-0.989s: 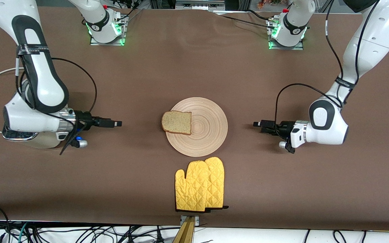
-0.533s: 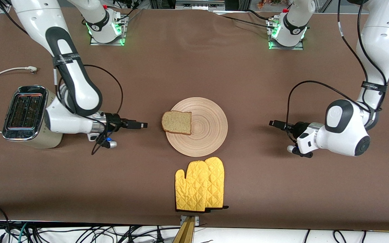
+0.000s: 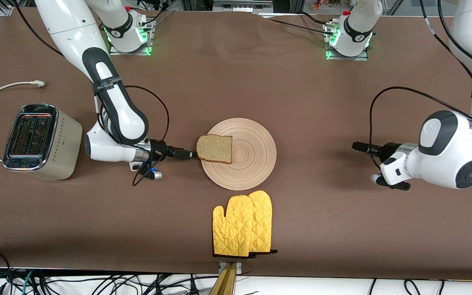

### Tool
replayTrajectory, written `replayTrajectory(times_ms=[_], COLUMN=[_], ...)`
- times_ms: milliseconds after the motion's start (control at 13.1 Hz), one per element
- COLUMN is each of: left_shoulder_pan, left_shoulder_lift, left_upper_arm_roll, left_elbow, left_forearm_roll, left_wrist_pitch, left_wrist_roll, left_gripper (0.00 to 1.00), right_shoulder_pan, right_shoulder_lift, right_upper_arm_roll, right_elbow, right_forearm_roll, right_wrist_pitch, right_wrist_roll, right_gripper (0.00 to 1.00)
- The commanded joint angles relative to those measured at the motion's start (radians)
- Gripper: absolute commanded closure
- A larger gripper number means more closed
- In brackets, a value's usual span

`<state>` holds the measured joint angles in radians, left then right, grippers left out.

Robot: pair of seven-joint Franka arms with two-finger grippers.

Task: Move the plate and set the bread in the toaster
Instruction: 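Reach the right gripper to the bread while the left gripper releases the plate, then grasp the bread with the right gripper while the left gripper returns to rest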

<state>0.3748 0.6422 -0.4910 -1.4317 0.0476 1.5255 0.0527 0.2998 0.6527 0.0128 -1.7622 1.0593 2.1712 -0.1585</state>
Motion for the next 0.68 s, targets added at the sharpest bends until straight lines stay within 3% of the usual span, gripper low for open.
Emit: replayTrajectory(times_ms=[0, 457, 609], left_shoulder_pan=[0.036, 0.027, 0.024], left_shoulder_lift=[-0.036, -0.05, -0.065], left_upper_arm_roll=[-0.009, -0.034, -0.037], left_elbow=[0.008, 0.016, 0.049], left_forearm_roll=[0.043, 0.04, 0.11], left_wrist_pitch=[-0.042, -0.097, -0.087], left_wrist_roll=[-0.002, -0.013, -0.084], left_gripper=[0.0, 0.0, 0.0], right_shoulder_pan=[0.016, 0.047, 0.051], right_shoulder_lift=[0.022, 0.05, 0.051], right_upper_arm_roll=[-0.004, -0.004, -0.004], right_elbow=[0.018, 0.032, 0.033], right_forearm_roll=[0.059, 0.074, 0.074], right_wrist_pitch=[0.006, 0.007, 0.007], right_wrist_roll=[-0.029, -0.032, -0.032], right_gripper=[0.0, 0.0, 0.0])
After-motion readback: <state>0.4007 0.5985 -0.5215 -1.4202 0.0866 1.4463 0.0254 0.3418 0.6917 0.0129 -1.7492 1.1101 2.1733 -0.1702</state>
